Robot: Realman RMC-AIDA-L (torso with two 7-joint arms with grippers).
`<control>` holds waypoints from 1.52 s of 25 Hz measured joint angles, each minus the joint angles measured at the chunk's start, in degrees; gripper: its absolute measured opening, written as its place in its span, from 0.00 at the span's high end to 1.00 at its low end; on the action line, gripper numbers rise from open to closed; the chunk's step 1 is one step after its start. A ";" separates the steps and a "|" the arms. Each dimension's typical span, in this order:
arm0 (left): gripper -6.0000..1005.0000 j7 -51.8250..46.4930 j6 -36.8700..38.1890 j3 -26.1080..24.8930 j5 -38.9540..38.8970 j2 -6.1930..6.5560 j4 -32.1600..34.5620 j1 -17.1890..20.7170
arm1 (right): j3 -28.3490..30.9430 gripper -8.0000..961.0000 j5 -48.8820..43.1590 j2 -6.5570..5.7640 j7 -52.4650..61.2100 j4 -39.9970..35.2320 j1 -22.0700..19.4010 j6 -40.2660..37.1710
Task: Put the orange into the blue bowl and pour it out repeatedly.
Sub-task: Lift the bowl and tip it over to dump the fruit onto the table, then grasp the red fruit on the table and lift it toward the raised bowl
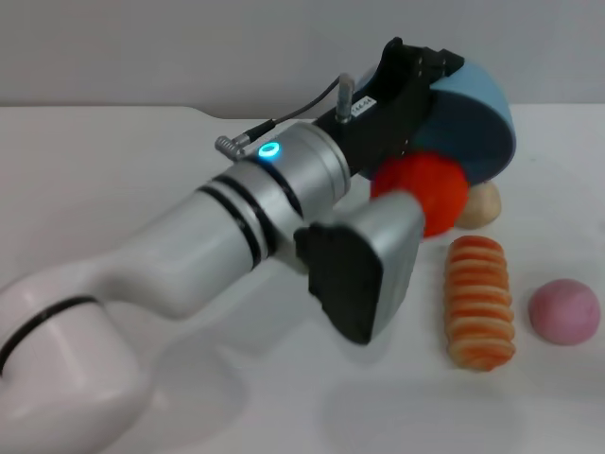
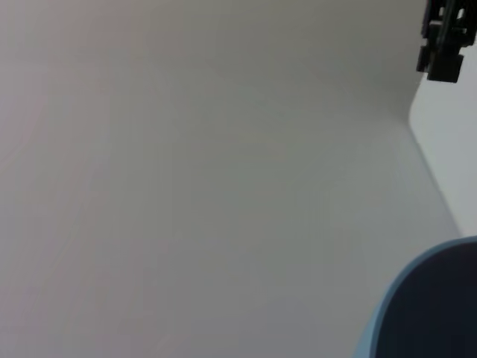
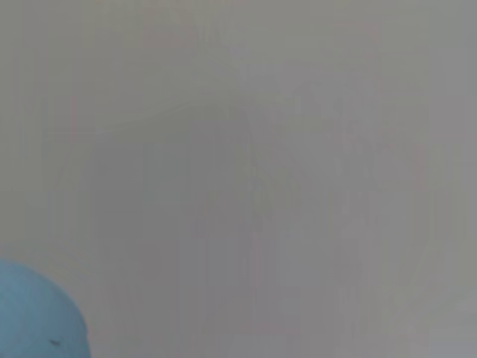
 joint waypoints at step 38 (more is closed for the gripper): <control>1.00 -31.73 42.09 -29.93 -36.55 0.55 -5.81 -13.05 | -16.80 0.68 -36.26 -5.05 49.71 -12.70 19.74 -2.75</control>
